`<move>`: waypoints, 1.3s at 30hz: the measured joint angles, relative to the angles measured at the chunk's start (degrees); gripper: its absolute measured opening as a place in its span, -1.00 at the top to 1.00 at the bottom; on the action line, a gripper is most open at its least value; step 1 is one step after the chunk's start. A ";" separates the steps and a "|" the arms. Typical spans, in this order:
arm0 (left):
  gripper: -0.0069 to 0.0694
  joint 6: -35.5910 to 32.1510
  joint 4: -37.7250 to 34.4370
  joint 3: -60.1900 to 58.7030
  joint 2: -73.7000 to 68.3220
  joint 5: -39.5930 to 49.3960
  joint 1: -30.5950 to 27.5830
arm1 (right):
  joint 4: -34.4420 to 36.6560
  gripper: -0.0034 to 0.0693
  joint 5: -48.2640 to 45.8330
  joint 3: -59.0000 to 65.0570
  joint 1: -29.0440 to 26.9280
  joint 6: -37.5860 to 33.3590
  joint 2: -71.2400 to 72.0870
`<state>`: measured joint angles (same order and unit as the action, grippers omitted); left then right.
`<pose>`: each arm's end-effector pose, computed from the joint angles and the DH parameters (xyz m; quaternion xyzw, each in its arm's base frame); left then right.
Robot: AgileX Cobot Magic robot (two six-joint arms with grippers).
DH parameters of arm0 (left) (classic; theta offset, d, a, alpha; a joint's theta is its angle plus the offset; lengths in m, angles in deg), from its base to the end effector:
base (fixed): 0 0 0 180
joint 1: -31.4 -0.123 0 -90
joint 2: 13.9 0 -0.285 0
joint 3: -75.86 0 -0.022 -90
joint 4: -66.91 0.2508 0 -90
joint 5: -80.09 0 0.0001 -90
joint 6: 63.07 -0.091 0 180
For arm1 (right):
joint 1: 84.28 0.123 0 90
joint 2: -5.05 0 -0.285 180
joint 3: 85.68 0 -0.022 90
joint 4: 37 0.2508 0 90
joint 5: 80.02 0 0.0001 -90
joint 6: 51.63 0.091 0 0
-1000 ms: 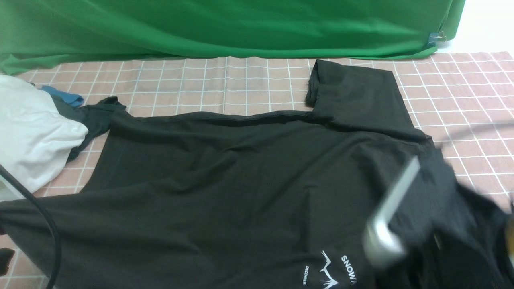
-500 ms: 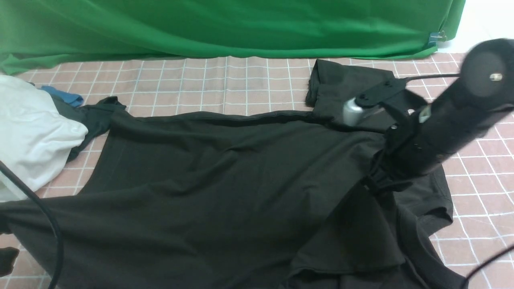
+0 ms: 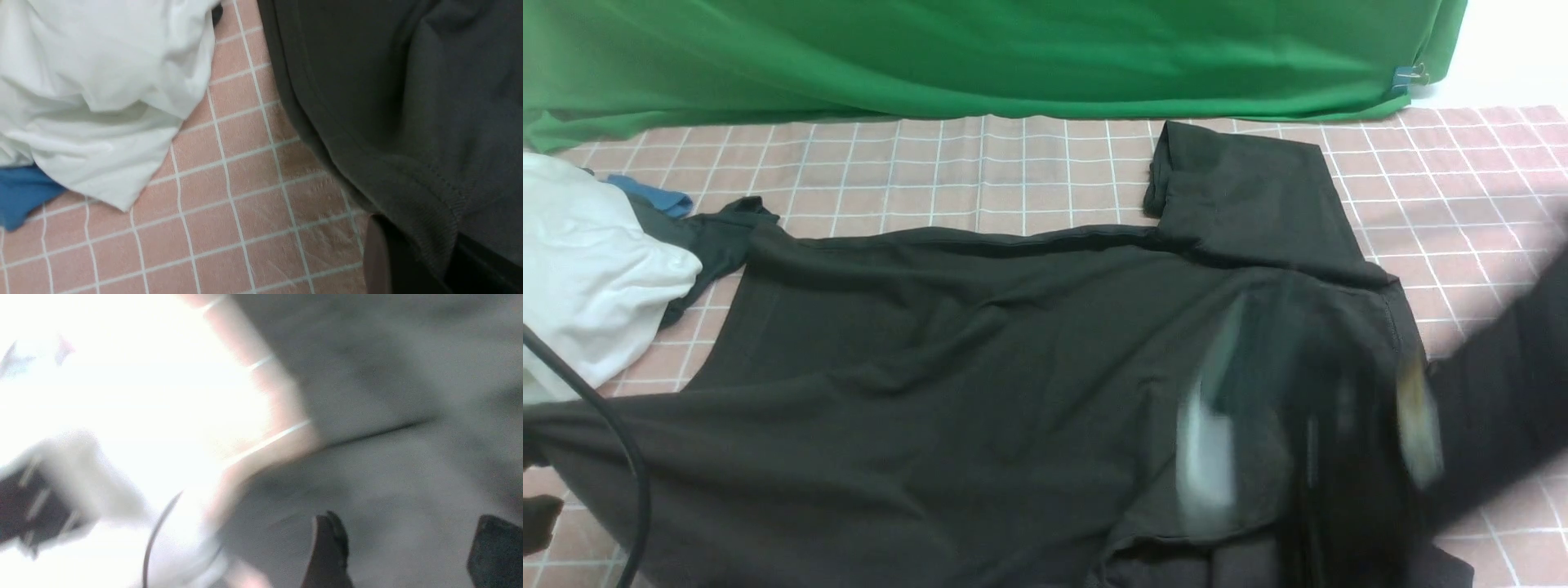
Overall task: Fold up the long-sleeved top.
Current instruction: Use your right arm to clamp the cuff closest to him
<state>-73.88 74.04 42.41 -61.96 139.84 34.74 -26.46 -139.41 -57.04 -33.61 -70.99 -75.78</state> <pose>0.1115 0.0033 0.3233 0.1276 0.9330 0.0825 0.3263 0.1260 0.1764 0.2534 -0.5368 0.8340 0.1062 0.0706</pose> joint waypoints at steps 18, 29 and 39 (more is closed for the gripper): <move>0.72 -0.20 -2.19 0.00 0.00 -1.71 0.00 | -14.60 -0.53 20.77 19.53 14.59 5.11 -7.62; 0.72 -0.43 -2.59 0.00 0.00 -1.29 0.00 | -16.41 0.24 21.29 18.58 13.47 5.45 -8.45; 0.72 -0.43 -2.75 0.00 0.00 -1.29 0.00 | -6.71 0.64 7.45 12.96 13.47 3.59 -5.39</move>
<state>-74.31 71.29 42.41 -61.96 138.55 34.74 -33.18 -131.95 -44.08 -20.14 -67.40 -81.17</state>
